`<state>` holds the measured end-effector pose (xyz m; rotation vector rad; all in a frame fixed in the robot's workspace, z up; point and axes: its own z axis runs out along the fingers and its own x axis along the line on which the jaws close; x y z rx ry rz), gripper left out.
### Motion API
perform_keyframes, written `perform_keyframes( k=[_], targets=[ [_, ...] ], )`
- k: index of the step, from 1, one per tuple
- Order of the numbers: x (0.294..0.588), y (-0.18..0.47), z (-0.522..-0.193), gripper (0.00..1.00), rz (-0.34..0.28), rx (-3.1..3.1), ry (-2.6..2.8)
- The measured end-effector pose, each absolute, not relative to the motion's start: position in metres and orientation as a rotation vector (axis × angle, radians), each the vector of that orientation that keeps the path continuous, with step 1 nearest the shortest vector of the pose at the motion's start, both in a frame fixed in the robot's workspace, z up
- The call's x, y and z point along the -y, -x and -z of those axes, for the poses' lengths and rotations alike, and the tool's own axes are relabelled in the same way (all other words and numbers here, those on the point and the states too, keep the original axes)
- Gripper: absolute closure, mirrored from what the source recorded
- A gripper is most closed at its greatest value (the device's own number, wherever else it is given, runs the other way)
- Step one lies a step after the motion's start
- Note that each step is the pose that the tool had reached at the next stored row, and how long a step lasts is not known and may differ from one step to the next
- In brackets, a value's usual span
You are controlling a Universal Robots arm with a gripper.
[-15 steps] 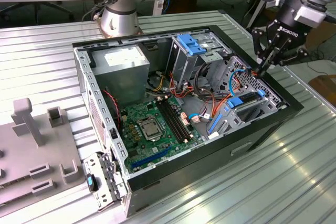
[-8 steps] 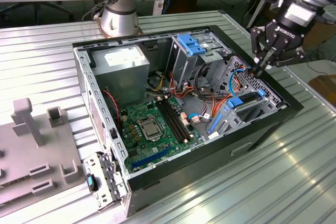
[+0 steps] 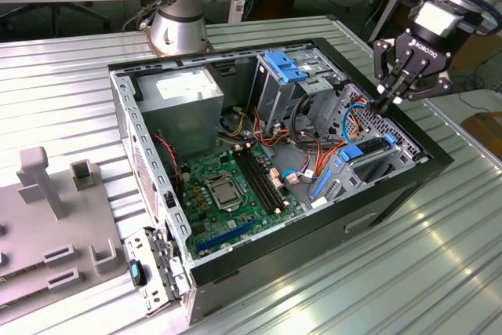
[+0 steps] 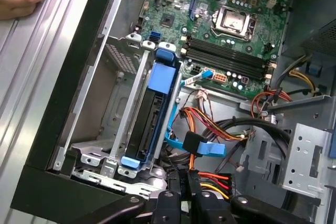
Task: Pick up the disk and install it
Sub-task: 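Insert the first disk wire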
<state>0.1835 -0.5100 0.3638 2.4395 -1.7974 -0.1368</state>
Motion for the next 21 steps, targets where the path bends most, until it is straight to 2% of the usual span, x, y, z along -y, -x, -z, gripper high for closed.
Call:
perform_keyframes(
  k=[8, 21],
  targets=[
    [0.51, -0.182, -0.374, 0.82, 0.136, 1.828, -2.418],
    [0.526, -0.178, -0.365, 0.82, 0.14, 1.95, -2.33]
  ],
)
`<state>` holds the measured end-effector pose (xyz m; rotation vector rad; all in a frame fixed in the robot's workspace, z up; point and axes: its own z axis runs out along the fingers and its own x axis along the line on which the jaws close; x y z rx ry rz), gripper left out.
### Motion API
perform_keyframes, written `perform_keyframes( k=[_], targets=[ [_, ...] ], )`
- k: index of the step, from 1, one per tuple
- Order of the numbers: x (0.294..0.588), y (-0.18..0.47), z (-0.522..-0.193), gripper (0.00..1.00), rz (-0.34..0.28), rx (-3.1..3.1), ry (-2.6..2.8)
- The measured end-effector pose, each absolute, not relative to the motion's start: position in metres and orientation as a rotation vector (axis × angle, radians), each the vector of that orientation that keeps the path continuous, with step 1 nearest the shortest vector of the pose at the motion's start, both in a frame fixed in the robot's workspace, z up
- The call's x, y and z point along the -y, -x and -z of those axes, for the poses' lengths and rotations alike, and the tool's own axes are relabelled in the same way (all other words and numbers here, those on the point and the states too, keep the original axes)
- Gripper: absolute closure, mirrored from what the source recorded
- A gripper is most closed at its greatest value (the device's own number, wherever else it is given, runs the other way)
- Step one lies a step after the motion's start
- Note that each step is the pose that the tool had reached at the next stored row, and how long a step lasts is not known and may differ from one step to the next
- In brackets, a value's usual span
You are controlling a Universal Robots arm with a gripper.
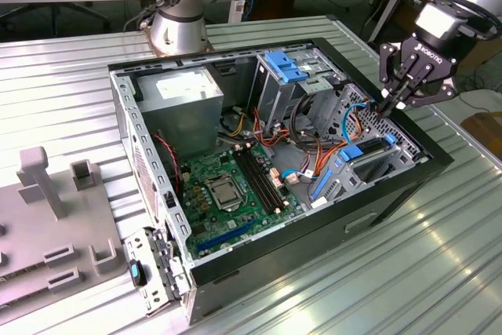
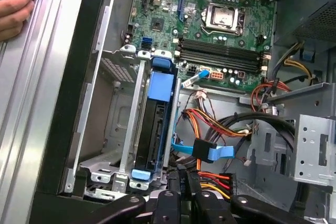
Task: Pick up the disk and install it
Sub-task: 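Insert the first disk wire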
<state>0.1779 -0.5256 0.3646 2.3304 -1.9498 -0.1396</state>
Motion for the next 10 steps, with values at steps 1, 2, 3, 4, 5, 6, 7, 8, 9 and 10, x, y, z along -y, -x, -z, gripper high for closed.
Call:
perform_keyframes(
  k=[1, 2, 3, 4, 5, 6, 7, 8, 9, 10],
  targets=[
    [0.526, -0.174, -0.364, 0.82, 0.139, 1.95, -2.331],
    [0.526, -0.171, -0.364, 0.82, 0.138, 1.951, -2.331],
    [0.527, -0.17, -0.364, 0.82, 0.138, 1.954, -2.328],
    [0.527, -0.17, -0.363, 0.82, 0.139, 1.965, -2.319],
    [0.528, -0.17, -0.363, 0.82, 0.14, 1.985, -2.303],
    [0.528, -0.17, -0.362, 0.82, 0.141, 2.004, -2.288],
    [0.529, -0.17, -0.361, 0.82, 0.142, 2.01, -2.283],
    [0.531, -0.17, -0.361, 0.82, 0.142, 2.015, -2.278],
    [0.534, -0.17, -0.361, 0.82, 0.142, 2.018, -2.276],
    [0.538, -0.17, -0.36, 0.82, 0.143, 2.018, -2.276]
  ],
)
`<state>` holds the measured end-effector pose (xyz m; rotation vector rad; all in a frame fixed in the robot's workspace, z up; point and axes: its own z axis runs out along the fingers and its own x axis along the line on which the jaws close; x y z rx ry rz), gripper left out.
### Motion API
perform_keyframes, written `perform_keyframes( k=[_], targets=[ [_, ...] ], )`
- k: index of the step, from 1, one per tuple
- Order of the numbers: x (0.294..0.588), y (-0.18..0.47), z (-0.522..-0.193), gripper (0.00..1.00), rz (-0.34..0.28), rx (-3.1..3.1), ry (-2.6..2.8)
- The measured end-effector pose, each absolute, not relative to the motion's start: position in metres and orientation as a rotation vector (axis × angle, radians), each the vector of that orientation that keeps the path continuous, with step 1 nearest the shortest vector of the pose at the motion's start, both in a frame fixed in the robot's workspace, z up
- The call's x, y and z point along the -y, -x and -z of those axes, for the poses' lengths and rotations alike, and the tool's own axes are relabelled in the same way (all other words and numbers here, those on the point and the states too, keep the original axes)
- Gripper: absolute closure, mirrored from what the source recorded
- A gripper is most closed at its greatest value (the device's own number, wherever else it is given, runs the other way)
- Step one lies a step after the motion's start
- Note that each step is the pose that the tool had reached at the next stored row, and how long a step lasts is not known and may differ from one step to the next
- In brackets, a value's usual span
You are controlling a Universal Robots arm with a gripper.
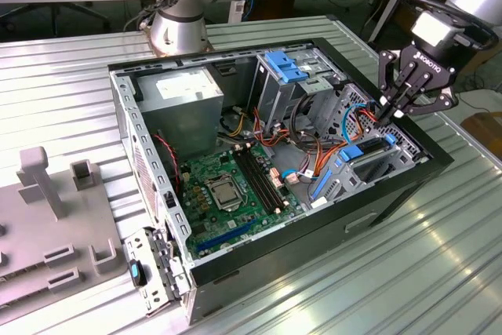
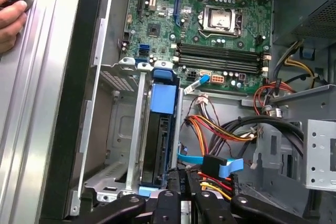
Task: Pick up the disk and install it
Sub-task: 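Insert the first disk wire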
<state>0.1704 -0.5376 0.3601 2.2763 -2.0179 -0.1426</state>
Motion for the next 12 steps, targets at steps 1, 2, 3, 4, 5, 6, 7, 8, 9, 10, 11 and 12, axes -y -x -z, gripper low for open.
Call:
perform_keyframes(
  k=[1, 2, 3, 4, 5, 6, 7, 8, 9, 10, 11, 12],
  targets=[
    [0.5385, -0.1702, -0.3596, 0.82, 0.143, 2.018, -2.276],
    [0.5388, -0.1697, -0.3587, 0.82, 0.143, 2.019, -2.276],
    [0.5388, -0.1697, -0.3577, 0.82, 0.143, 2.025, -2.271],
    [0.5388, -0.1695, -0.3569, 0.82, 0.143, 2.029, -2.267],
    [0.5392, -0.1694, -0.3561, 0.82, 0.143, 2.033, -2.263],
    [0.5398, -0.1693, -0.3559, 0.82, 0.143, 2.034, -2.262],
    [0.5407, -0.1693, -0.3558, 0.82, 0.143, 2.035, -2.262],
    [0.5426, -0.1693, -0.3558, 0.82, 0.143, 2.035, -2.262],
    [0.5443, -0.1693, -0.3558, 0.82, 0.142, 2.036, -2.262],
    [0.5459, -0.1693, -0.3554, 0.82, 0.143, 2.038, -2.26],
    [0.5459, -0.1693, -0.3548, 0.82, 0.143, 2.052, -2.248],
    [0.5459, -0.1693, -0.3542, 0.82, 0.144, 2.062, -2.239]
  ],
)
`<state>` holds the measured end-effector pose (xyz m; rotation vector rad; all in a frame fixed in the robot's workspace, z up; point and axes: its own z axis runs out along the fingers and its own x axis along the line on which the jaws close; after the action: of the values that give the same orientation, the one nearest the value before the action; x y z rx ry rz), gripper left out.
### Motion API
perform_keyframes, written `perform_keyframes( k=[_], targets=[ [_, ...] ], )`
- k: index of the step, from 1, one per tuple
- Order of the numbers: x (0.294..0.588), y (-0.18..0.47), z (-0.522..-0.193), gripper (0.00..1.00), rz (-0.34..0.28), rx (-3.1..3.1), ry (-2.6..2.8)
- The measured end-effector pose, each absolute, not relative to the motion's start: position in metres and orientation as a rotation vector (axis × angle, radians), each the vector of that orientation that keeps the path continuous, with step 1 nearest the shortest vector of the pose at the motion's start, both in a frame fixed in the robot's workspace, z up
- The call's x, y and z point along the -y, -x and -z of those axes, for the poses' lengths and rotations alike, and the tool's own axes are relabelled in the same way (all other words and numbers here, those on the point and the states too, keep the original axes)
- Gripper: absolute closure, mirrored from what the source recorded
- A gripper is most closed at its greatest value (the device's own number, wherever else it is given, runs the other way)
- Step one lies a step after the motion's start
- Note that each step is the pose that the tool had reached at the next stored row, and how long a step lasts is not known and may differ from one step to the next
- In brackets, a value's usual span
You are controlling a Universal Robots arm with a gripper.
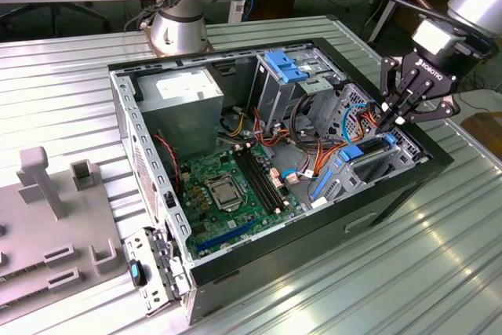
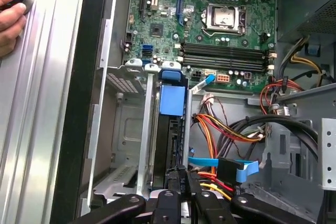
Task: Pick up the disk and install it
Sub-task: 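Insert the first disk wire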
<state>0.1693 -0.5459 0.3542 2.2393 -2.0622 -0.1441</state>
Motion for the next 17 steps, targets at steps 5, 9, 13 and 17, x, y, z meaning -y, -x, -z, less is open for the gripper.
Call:
perform_keyframes(
  k=[5, 9, 13, 17],
  targets=[
    [0.546, -0.169, -0.352, 0.82, 0.149, 2.136, -2.173],
    [0.552, -0.169, -0.352, 0.82, 0.149, 2.136, -2.173],
    [0.555, -0.156, -0.349, 0.82, 0.162, 2.15, -2.19],
    [0.556, -0.157, -0.348, 0.82, 0.181, 2.179, -2.199]
  ],
)
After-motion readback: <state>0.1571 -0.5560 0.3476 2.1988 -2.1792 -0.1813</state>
